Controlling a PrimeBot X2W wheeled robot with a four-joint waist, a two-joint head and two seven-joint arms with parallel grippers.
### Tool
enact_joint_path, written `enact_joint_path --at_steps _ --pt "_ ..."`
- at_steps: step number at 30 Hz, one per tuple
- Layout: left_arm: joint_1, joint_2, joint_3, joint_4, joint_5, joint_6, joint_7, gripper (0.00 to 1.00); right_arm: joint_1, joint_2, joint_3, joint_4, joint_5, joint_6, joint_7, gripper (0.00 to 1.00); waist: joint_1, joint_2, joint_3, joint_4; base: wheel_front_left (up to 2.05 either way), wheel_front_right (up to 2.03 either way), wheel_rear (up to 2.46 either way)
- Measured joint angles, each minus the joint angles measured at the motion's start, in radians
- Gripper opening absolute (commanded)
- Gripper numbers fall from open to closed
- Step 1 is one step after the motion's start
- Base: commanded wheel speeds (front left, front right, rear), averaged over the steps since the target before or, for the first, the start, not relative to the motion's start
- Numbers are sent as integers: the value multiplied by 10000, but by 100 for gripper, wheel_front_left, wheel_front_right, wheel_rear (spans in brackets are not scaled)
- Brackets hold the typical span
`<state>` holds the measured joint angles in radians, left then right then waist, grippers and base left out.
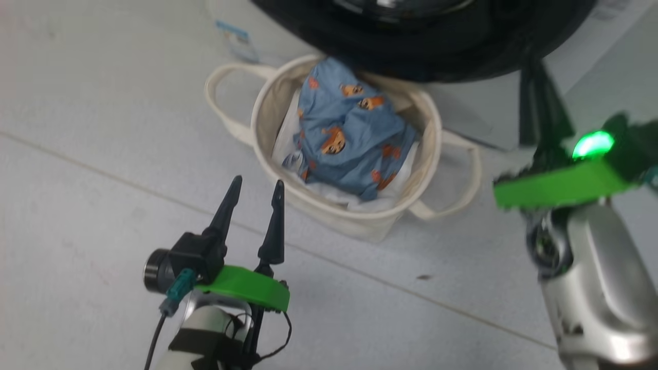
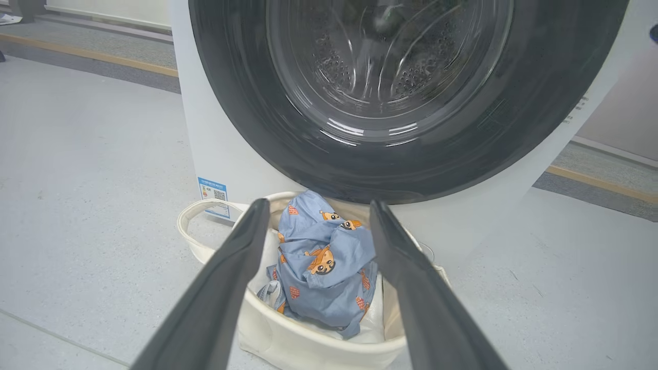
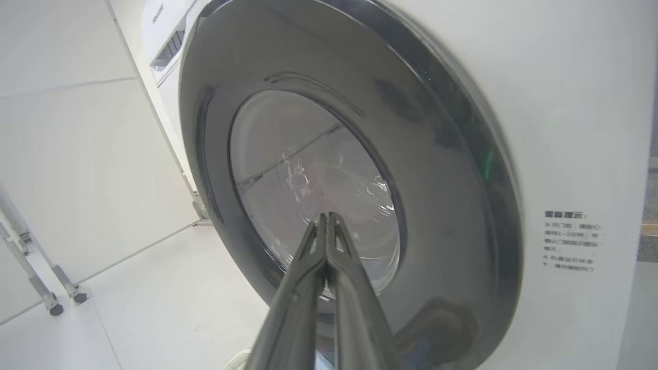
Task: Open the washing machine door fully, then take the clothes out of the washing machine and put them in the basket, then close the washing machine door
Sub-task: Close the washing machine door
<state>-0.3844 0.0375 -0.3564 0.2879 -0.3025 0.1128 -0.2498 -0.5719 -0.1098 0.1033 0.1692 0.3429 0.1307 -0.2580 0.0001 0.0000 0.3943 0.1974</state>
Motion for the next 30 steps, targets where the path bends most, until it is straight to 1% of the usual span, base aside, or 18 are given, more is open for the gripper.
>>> enact_joint_path --at_steps 5,8,11,12,14,20,21,22,23,26,27,30 --pt "321 2 127 15 355 -182 0 100 1471 -205 575 -865 -173 0 0 0 0 0 -833 -298 0 0 0" --pt "655 6 209 56 364 -347 0 100 2406 -205 646 -1360 -213 2 2 0 0 0 -1327 -521 0 0 0" --pt "1022 10 251 77 360 -451 0 100 3356 -188 378 -1795 -353 0 2 0 -1 0 -1774 -770 0 0 0" --pt "1217 12 322 54 360 -568 0 100 3947 -142 146 -2150 -525 0 2 0 -1 0 -2039 -950 0 0 0" --pt "1396 12 454 13 360 -688 0 100 4450 56 -159 -2487 -596 2 2 0 -1 0 -2272 -1145 0 0 0" --pt "2052 38 717 -96 431 -976 0 100 5701 416 -1097 -2731 -610 2 2 0 -1 0 -2891 -1688 0 0 0" --pt "2140 42 767 -132 476 -1032 0 100 5865 449 -1246 -2731 -610 0 2 14 -1 0 -2974 -1775 0 0 0" --pt "2209 44 805 -184 500 -1058 0 100 5987 491 -1407 -2731 -610 2 2 74 -1 0 -3045 -1855 0 0 0" --pt "2248 48 834 -215 545 -1068 0 100 6072 535 -1557 -2729 -610 0 2 99 -1 0 -3114 -1932 0 0 0" --pt "2305 52 867 -268 575 -1164 0 100 6218 614 -1975 -2644 -754 0 2 100 -1 0 -3293 -2117 0 0 0" --pt "2341 52 871 -282 596 -1227 0 100 6235 637 -2144 -2485 -815 0 2 100 -1 1 -3340 -2164 0 0 0" --pt "2447 54 861 -343 654 -1237 0 100 6334 658 -2474 -1850 -959 2 4 100 -2 1 -3392 -2260 0 0 0"
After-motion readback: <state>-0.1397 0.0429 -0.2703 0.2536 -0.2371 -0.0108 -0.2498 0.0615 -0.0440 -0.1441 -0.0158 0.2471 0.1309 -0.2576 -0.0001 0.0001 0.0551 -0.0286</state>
